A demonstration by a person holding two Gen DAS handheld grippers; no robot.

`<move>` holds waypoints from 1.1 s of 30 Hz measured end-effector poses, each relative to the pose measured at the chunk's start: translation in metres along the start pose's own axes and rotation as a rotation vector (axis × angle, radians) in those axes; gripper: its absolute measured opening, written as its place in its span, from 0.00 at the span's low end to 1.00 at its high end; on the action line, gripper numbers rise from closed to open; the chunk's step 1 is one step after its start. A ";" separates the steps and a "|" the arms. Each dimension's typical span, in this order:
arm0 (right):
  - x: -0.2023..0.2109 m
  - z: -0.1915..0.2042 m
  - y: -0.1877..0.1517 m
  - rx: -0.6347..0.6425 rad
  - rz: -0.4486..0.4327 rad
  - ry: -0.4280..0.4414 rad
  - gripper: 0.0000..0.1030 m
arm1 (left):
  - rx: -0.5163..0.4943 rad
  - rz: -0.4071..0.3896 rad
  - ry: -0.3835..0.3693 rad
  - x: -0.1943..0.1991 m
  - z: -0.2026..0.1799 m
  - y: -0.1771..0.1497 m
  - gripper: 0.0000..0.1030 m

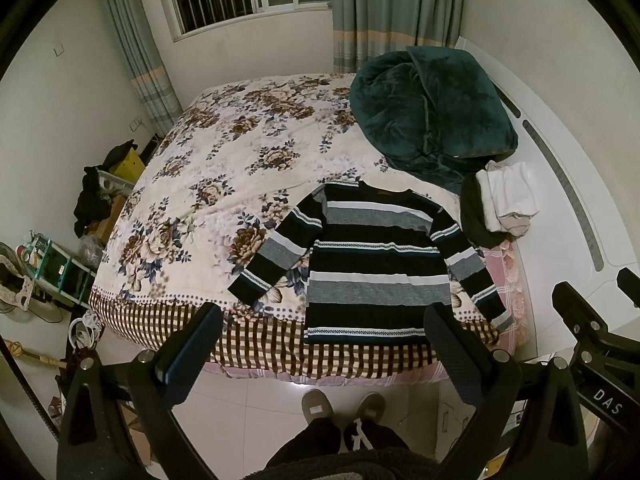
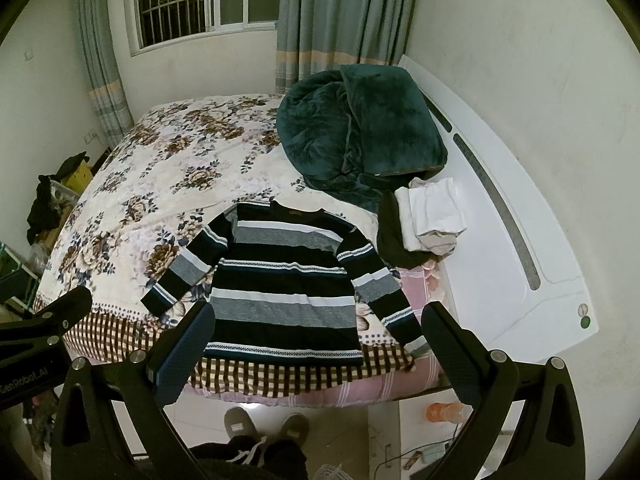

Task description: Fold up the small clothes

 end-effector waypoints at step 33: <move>0.009 0.002 0.004 0.004 -0.012 -0.006 1.00 | 0.005 -0.011 -0.006 0.000 0.000 0.000 1.00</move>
Point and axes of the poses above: each gripper's, at about its wrist camera, not at the fingertips, and x roughly against the way its jaws point, z to its left, y to its top, the point moved 4 cm from there along -x, roughly the way its jaws point, and after that the axes turned 2 degrees about y, right-handed, at the moved point
